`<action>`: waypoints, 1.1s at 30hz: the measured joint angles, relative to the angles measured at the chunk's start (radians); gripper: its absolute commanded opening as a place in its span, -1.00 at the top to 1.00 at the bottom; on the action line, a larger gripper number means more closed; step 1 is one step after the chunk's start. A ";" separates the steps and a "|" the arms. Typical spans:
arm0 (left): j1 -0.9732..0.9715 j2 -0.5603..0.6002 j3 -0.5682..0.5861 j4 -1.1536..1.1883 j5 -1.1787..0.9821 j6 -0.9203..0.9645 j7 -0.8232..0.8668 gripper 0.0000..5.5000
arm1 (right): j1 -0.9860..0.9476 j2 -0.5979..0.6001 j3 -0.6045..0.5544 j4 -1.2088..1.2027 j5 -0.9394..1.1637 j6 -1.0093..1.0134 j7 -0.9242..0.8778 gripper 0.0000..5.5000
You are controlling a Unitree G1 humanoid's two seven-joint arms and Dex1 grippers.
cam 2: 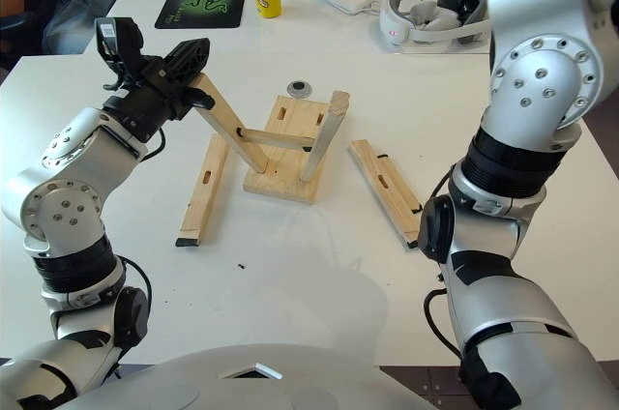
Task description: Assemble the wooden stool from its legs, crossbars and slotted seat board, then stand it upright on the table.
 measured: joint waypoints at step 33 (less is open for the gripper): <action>0.052 0.103 0.251 0.132 -0.034 -0.124 -0.047 1.00 | 0.514 0.042 -0.143 -0.043 -0.158 -0.072 -0.252 0.83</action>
